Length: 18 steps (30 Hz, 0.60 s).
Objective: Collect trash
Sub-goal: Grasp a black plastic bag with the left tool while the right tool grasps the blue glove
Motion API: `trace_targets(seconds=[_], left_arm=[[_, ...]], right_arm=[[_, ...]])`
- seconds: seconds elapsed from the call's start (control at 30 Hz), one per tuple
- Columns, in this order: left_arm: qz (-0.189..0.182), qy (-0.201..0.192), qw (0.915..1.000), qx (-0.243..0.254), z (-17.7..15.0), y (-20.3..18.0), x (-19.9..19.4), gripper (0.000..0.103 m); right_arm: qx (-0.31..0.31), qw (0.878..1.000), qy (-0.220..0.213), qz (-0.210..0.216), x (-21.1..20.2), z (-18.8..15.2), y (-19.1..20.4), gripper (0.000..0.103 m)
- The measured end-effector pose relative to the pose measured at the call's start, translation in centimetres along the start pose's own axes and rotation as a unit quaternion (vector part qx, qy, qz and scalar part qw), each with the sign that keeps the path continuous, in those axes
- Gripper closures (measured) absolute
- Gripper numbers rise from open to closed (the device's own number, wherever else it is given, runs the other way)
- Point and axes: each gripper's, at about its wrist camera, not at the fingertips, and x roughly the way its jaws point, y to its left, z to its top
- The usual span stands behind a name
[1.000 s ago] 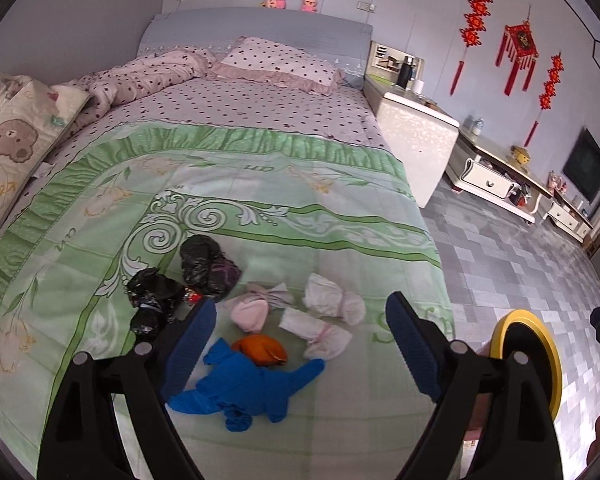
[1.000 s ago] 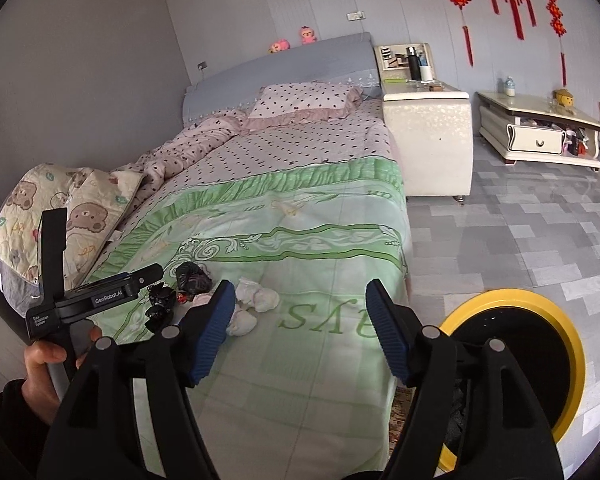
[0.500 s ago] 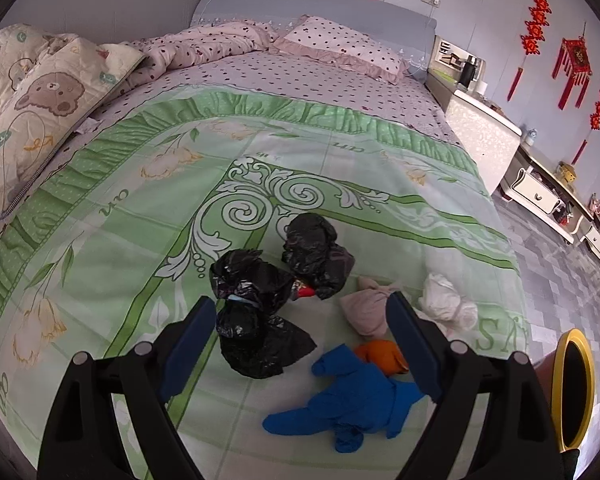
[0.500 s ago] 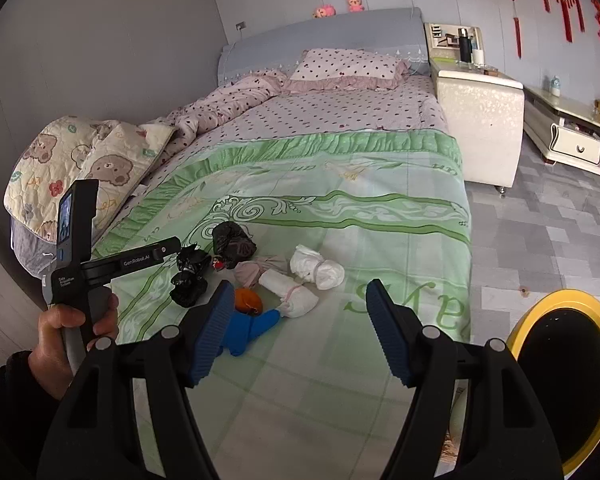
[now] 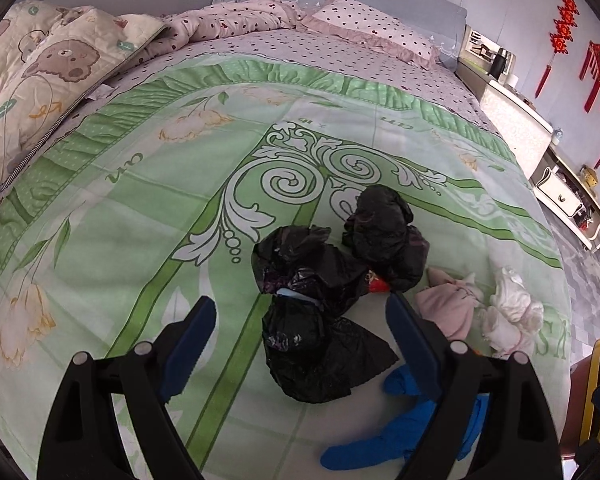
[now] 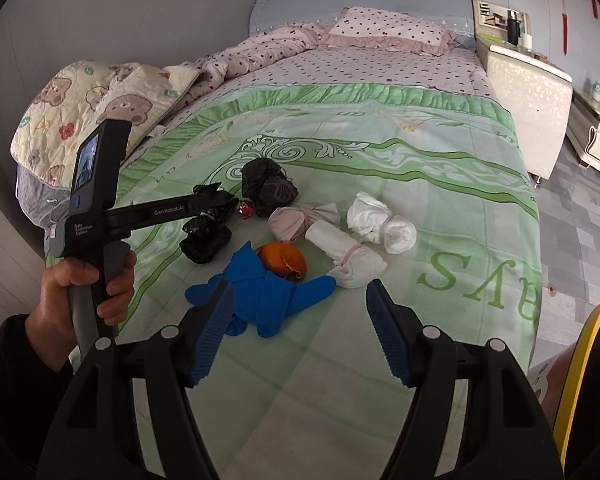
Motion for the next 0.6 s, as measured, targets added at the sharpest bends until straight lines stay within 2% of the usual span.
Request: trace_targets(seconds=[0.47,0.6], left_arm=[[-0.002,0.021,0.9998,-0.008,-0.3,1.6,3.6,0.02],[-0.015,0.029,0.9995,-0.004,-0.3,1.4,4.4,0.024]], right_arm=[[-0.067,0.996,0.063,-0.005,8.3,-1.6,4.0,0.038],[-0.074,0.994,0.075,-0.011,10.1,-1.9,4.4,0.044]])
